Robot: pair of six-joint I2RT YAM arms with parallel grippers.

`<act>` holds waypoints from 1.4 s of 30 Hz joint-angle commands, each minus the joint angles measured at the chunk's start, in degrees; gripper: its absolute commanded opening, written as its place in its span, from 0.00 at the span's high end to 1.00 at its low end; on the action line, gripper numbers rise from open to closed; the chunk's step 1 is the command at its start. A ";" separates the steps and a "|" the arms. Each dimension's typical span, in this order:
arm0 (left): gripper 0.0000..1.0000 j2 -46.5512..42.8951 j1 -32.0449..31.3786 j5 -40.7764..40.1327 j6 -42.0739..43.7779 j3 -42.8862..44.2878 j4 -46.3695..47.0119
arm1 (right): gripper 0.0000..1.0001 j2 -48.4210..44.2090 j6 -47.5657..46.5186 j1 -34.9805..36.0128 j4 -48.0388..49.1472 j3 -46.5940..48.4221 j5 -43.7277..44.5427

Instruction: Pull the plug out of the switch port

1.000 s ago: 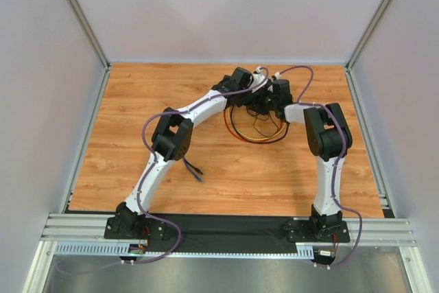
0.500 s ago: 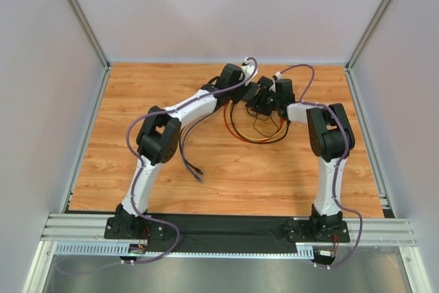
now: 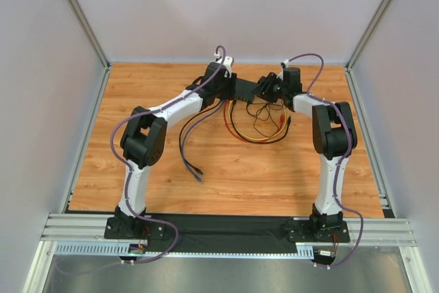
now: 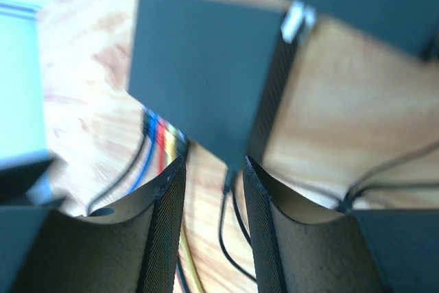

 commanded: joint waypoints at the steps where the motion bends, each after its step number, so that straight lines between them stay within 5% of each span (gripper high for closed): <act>1: 0.44 -3.95 0.34 8.65 -14.79 -5.29 6.93 | 0.60 2.26 0.77 -0.93 1.08 4.47 -1.43; 10: 0.51 -0.71 -0.01 14.37 -21.66 -9.97 16.78 | 0.62 5.17 -0.28 -0.93 -0.94 7.38 -0.64; 42: 0.55 13.27 -4.14 8.57 -21.66 5.76 6.07 | 0.68 9.65 2.18 -0.40 1.35 9.67 -5.21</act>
